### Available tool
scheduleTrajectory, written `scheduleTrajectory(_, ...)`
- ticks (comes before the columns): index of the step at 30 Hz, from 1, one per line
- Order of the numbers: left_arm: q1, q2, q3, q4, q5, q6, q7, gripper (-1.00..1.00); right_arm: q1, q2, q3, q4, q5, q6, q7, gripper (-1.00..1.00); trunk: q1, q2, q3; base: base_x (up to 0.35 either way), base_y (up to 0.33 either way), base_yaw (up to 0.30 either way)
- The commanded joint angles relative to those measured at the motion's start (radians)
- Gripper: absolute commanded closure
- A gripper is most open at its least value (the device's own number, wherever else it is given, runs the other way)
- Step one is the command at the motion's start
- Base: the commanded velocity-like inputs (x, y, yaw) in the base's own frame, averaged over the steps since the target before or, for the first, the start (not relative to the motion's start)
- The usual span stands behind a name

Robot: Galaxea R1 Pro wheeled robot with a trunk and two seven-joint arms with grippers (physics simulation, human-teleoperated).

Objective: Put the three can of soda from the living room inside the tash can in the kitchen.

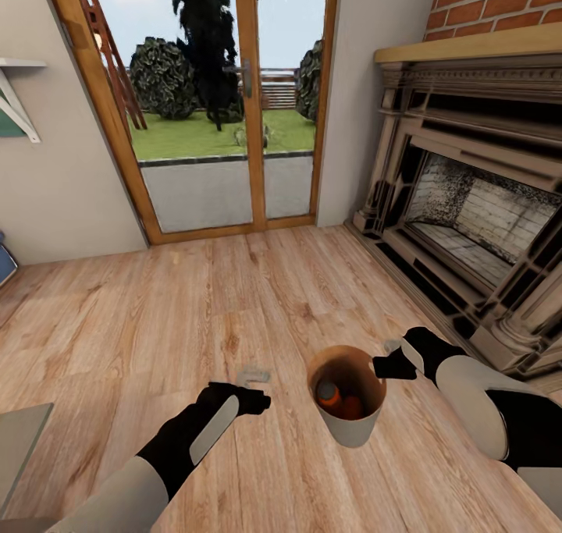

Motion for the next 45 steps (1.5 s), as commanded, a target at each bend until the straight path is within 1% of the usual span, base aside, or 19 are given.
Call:
scheduleTrajectory(1,-0.004,-0.001,0.000,0.009,0.001,-0.001,0.005,-1.00,0.000,0.000,-0.011,0.000,-0.013,0.002,0.004,1.00,0.000,0.000,0.000,0.000,0.000,0.000)
scheduleTrajectory(3,-0.006,-0.002,0.005,0.021,0.001,-0.002,0.009,-1.00,0.000,0.000,-0.011,0.001,-0.012,0.002,0.003,1.00,0.000,0.000,0.000,0.000,0.000,0.000)
scheduleTrajectory(5,-0.009,-0.002,0.021,0.038,0.001,-0.005,0.011,-1.00,0.001,0.000,-0.011,0.001,-0.013,0.002,0.003,1.00,0.000,0.000,0.000,0.000,0.000,0.000)
scheduleTrajectory(6,-0.014,-0.002,0.046,0.063,0.001,-0.009,0.011,-1.00,0.000,0.000,-0.011,0.002,-0.013,0.003,0.003,1.00,0.000,0.000,0.000,0.000,0.000,0.000)
scheduleTrajectory(9,-0.034,-0.003,0.087,0.118,0.000,-0.014,0.010,-1.00,0.000,0.000,-0.011,0.002,-0.012,0.003,0.004,1.00,0.000,0.000,0.000,0.000,0.000,0.000)
scheduleTrajectory(10,-0.050,-0.003,0.105,0.155,0.000,-0.016,0.010,-1.00,0.000,-0.001,-0.011,0.002,-0.011,0.003,0.004,1.00,0.000,0.000,0.000,0.000,0.000,0.000)
scheduleTrajectory(12,-0.062,-0.004,0.116,0.185,0.001,-0.017,0.010,-1.00,0.000,-0.001,-0.011,0.002,-0.010,0.003,0.004,1.00,0.000,0.000,0.000,0.000,0.000,0.000)
scheduleTrajectory(13,-0.074,-0.004,0.126,0.214,0.001,-0.016,0.009,-1.00,0.000,-0.001,-0.011,0.002,-0.009,0.003,0.004,1.00,0.000,0.000,0.000,0.000,0.000,0.000)
scheduleTrajectory(18,-0.084,-0.004,0.135,0.240,0.001,-0.011,0.011,-1.00,0.001,-0.001,-0.011,0.002,-0.009,0.003,0.004,1.00,0.000,0.000,0.000,0.000,0.000,0.000)
scheduleTrajectory(25,-0.086,-0.006,0.139,0.238,0.001,-0.009,0.012,-1.00,0.001,-0.001,-0.011,0.002,-0.008,0.002,0.004,1.00,0.000,0.000,0.000,0.000,0.000,0.000)
scheduleTrajectory(33,-0.086,-0.014,0.138,0.232,-0.002,-0.008,0.016,-1.00,0.001,-0.001,-0.010,0.004,-0.007,0.001,0.004,1.00,0.000,0.000,0.000,0.000,0.000,0.000)
scheduleTrajectory(41,-0.085,-0.018,0.133,0.232,-0.005,-0.010,0.019,-1.00,0.002,0.000,-0.010,0.002,-0.007,-0.001,0.005,1.00,0.000,0.000,0.000,0.000,0.000,0.000)
scheduleTrajectory(45,-0.085,-0.021,0.131,0.232,-0.005,-0.013,0.020,-1.00,0.011,0.000,-0.010,-0.001,-0.008,-0.002,0.006,1.00,0.000,0.000,0.000,0.000,0.000,0.000)
